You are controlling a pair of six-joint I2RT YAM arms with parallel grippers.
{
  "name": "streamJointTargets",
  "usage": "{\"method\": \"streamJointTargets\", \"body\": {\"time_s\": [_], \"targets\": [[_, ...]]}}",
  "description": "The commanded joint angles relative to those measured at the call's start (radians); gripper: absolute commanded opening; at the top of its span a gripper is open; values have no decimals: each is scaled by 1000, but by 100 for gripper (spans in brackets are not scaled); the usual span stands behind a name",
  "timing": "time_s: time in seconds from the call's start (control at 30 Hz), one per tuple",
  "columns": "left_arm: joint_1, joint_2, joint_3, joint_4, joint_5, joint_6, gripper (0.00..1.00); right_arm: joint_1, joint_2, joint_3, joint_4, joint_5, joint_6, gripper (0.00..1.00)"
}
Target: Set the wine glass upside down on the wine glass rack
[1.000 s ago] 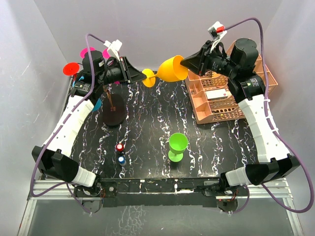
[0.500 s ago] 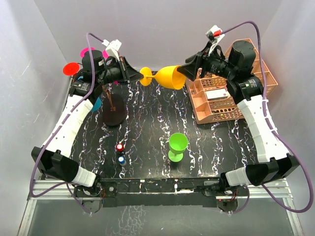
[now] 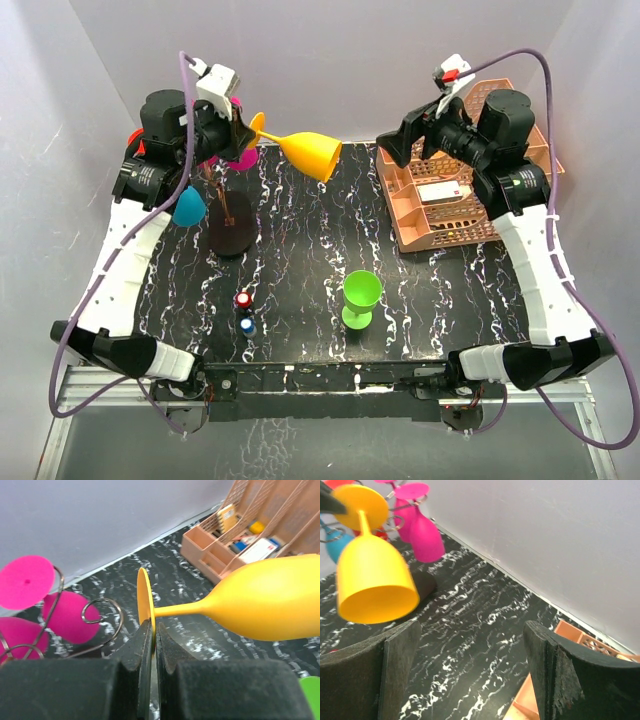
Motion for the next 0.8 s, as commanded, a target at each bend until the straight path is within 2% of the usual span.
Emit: {"method": "streamJointTargets", "body": {"time_s": [0.0, 0.13, 0.3, 0.43, 0.77], "targets": [[-31, -43, 59, -74, -124, 284, 0, -5, 1, -67, 50, 154, -68, 91], [-52, -40, 136, -147, -155, 464, 0, -10, -2, -199, 113, 222, -108, 91], [-57, -25, 199, -220, -258, 650, 0, -31, -35, -367, 193, 211, -125, 92], [-58, -27, 189, -282, -296, 756, 0, -71, -51, -461, 246, 175, -119, 92], [-66, -42, 96, -305, -356, 836, 0, -103, -40, -481, 251, 117, -108, 92]]}}
